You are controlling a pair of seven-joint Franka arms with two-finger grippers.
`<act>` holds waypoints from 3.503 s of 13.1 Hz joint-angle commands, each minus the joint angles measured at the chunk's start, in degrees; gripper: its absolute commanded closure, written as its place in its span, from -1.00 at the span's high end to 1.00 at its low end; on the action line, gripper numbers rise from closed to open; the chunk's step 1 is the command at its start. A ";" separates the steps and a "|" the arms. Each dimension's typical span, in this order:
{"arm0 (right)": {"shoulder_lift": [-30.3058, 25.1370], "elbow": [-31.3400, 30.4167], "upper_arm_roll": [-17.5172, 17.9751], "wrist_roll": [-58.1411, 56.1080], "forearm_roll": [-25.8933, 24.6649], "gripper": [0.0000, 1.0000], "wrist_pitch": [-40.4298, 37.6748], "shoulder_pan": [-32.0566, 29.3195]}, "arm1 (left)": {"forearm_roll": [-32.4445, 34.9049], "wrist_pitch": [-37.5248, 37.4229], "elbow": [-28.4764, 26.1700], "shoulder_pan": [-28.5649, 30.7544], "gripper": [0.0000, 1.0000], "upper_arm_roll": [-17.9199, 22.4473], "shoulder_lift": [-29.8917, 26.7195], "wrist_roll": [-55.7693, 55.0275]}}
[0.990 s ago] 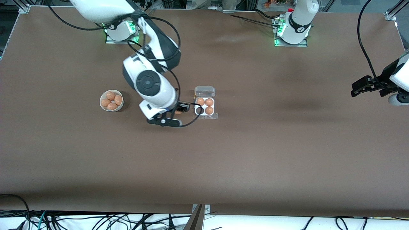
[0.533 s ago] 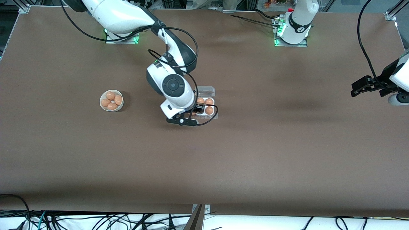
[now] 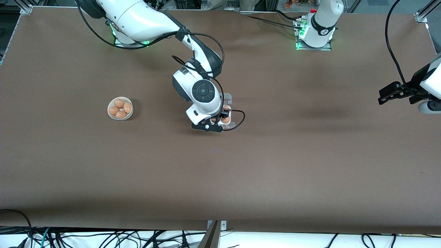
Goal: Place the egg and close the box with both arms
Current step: 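Lower the egg into the empty box slot with the right gripper, then withdraw the right gripper while the left gripper reaches the box lid, then fold the box lid shut over the eggs with the left gripper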
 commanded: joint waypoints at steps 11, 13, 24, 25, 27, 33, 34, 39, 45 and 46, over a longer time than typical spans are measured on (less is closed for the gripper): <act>1.63 1.64 -0.35 3.92 -2.89 1.00 1.03 1.55 | 0.30 -1.89 1.47 -0.19 1.00 -5.61 0.39 0.04; 1.28 1.64 -0.35 3.65 -2.71 1.00 0.68 1.11 | 0.22 -2.24 1.47 -0.19 1.00 -9.20 0.39 -0.74; -21.03 -7.23 -2.37 -16.45 2.99 1.00 -21.89 -13.72 | -13.76 -1.72 1.47 -6.15 -0.26 -26.36 9.69 -36.31; -23.13 -8.02 -3.41 -19.43 3.78 1.00 -23.30 -15.40 | -13.76 -1.63 1.47 -8.52 -0.57 -26.36 11.19 -39.91; -28.14 -11.17 -7.97 -25.50 5.72 1.00 -24.63 -16.38 | -13.50 0.47 3.31 -12.74 -0.67 -26.36 14.96 -46.68; -39.50 -17.87 -26.51 -48.26 7.22 1.00 -31.30 -16.29 | -13.85 3.72 7.71 -19.70 -1.00 -26.36 25.25 -53.22; -39.50 -16.74 -28.97 -50.64 7.04 1.00 -33.14 -16.29 | -13.85 4.86 7.71 -20.57 -1.00 -26.36 26.92 -53.22; -40.20 -14.72 -36.12 -55.15 7.13 1.00 -33.43 -16.38 | -14.02 6.01 8.15 -22.34 -1.00 -26.45 33.51 -52.95; -39.85 -14.88 -31.84 -54.18 7.22 1.00 -33.51 -17.68 | -13.32 12.07 8.15 -23.04 -1.00 -25.75 35.89 -52.16; -39.68 -14.88 -27.03 -54.18 7.13 1.00 -33.51 -22.66 | -13.06 13.47 8.24 -22.96 -1.00 -25.66 36.33 -52.08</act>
